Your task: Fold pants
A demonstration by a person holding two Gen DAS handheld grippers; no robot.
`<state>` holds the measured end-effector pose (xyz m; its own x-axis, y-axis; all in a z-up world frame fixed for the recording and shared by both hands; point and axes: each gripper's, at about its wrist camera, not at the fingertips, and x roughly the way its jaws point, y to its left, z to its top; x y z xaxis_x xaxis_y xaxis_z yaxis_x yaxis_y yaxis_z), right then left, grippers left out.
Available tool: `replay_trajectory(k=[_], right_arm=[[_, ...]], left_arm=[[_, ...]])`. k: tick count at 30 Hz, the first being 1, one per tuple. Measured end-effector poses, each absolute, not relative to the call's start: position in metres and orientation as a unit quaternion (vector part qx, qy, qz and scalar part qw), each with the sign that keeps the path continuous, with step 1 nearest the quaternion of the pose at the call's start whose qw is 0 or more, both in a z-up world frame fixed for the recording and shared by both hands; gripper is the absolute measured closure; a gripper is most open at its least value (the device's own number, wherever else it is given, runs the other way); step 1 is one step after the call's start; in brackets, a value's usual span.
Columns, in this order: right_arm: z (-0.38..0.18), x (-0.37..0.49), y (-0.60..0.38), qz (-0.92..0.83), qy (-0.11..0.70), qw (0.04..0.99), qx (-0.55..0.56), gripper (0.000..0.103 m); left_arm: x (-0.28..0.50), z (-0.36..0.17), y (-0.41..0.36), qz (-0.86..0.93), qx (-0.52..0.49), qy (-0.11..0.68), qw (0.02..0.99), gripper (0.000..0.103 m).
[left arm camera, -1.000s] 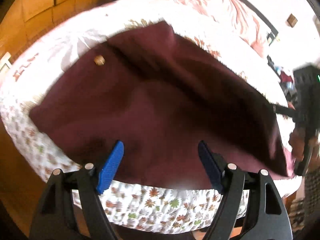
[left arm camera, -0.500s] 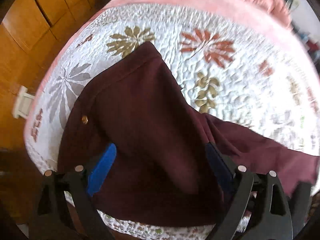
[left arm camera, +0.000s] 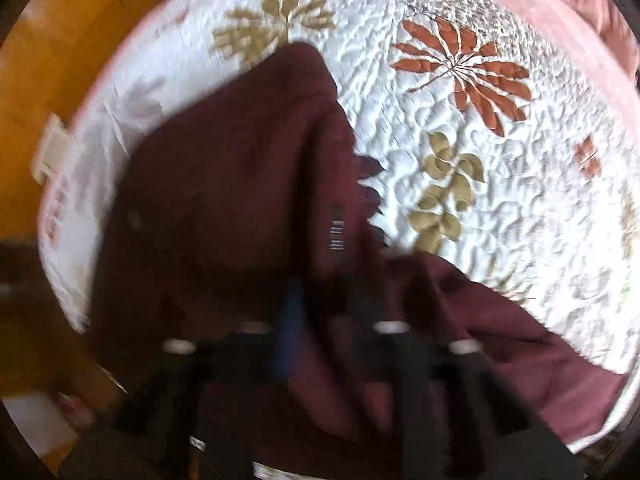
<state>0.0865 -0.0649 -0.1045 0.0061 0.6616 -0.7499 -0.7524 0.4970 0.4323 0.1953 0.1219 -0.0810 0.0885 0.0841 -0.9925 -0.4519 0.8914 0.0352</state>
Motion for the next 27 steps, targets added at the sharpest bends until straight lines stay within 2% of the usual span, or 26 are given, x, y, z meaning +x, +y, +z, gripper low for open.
replay_trajectory(k=[5,13,17,23,27], right_arm=[[-0.103,0.088,-0.070,0.500,0.500,0.707,-0.031,0.086],[-0.094,0.085,-0.077,0.505,0.494,0.708,-0.022,0.080],[-0.090,0.079,-0.078,0.506,0.492,0.708,-0.029,0.080],[-0.089,0.074,-0.089,0.490,0.502,0.712,-0.025,0.080],[-0.083,0.075,-0.110,0.476,0.504,0.721,-0.005,0.075]], left_arm=[[0.165,-0.057,0.128,0.184,-0.158,0.598,0.764,0.093],[0.049,-0.023,0.145,0.215,-0.213,0.455,0.838,0.093],[-0.007,-0.044,0.155,0.238,-0.258,0.424,0.835,0.091],[-0.031,-0.095,0.179,0.222,-0.328,0.421,0.816,0.090],[-0.035,-0.097,0.176,0.225,-0.323,0.414,0.821,0.089]])
